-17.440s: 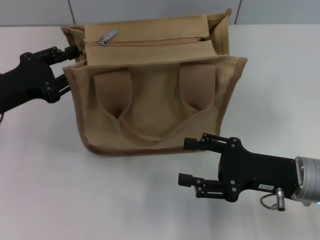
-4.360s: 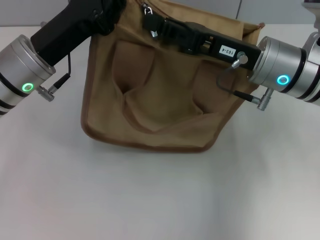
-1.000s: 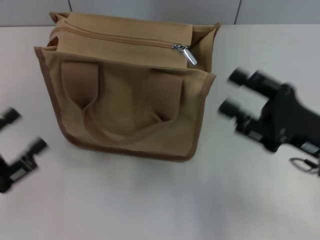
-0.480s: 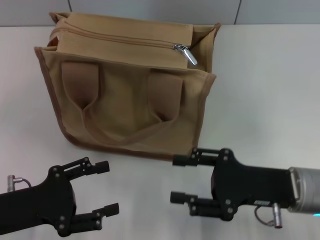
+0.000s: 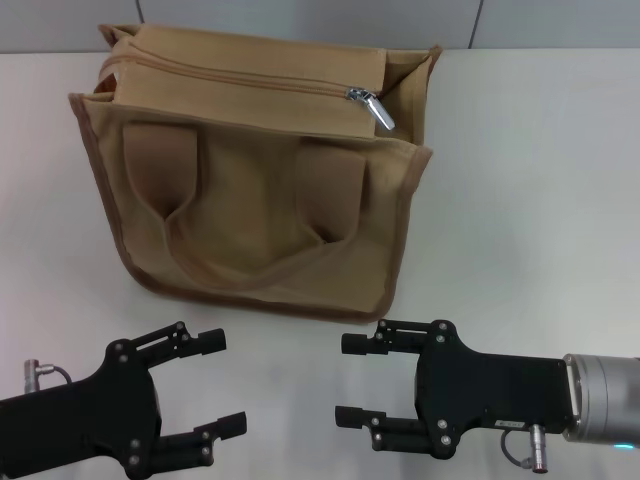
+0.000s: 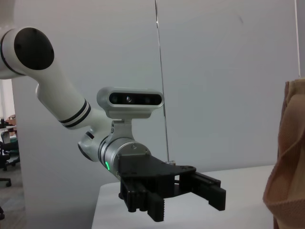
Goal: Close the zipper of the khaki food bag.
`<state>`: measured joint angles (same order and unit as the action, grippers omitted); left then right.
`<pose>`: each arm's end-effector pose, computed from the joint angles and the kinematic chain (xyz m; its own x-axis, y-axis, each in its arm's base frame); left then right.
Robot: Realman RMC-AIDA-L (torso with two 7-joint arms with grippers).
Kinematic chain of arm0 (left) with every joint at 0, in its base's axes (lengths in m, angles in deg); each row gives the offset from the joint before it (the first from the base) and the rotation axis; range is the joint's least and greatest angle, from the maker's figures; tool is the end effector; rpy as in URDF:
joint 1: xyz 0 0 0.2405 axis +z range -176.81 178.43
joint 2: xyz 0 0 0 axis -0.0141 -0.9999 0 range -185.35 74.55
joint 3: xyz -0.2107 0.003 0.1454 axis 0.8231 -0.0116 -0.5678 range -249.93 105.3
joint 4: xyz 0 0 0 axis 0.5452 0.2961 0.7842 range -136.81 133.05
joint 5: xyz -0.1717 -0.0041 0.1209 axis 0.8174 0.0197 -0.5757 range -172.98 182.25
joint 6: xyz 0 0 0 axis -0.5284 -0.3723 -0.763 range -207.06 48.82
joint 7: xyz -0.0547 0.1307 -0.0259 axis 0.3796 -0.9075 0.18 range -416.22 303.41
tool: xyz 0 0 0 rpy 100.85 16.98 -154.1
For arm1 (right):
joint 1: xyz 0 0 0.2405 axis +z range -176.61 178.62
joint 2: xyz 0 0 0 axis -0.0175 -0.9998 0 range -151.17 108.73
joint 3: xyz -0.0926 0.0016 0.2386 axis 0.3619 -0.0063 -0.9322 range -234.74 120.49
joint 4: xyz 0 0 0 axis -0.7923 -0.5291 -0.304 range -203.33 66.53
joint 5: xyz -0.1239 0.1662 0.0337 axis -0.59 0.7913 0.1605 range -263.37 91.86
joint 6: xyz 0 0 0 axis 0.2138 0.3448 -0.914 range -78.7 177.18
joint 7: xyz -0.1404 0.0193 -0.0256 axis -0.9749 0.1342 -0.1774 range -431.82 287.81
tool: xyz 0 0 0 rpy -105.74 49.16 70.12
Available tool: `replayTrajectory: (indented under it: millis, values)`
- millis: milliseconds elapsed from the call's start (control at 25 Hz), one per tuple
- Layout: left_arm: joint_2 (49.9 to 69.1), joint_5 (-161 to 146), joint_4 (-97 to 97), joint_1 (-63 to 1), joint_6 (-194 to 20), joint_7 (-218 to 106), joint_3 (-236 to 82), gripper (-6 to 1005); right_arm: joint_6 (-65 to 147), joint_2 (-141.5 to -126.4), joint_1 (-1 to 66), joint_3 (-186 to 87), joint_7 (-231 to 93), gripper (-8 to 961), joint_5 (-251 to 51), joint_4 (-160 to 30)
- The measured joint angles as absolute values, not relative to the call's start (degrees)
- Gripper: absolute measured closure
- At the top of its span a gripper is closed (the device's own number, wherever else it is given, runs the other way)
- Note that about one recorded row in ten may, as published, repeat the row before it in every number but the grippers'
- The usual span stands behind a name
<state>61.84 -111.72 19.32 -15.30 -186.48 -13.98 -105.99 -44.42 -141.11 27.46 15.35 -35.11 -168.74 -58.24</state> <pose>-0.3128 0.1991 -0.0162 0.7416 0.1051 0.6626 0.2575 -0.9566 -0.1364 0.2545 0.2307 -0.0882 0.7488 -0.0538 -0.6606 -0.1229 -0.9907 -0.0586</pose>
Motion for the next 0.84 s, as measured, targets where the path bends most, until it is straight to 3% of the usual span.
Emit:
replayTrajectory:
  millis: [840]
  values:
    - [61.91,-112.53,19.52,-14.53,-185.72,-13.69,-107.71,198,-44.07,-141.11,28.23,15.62,-35.18,310,-166.09,-59.03]
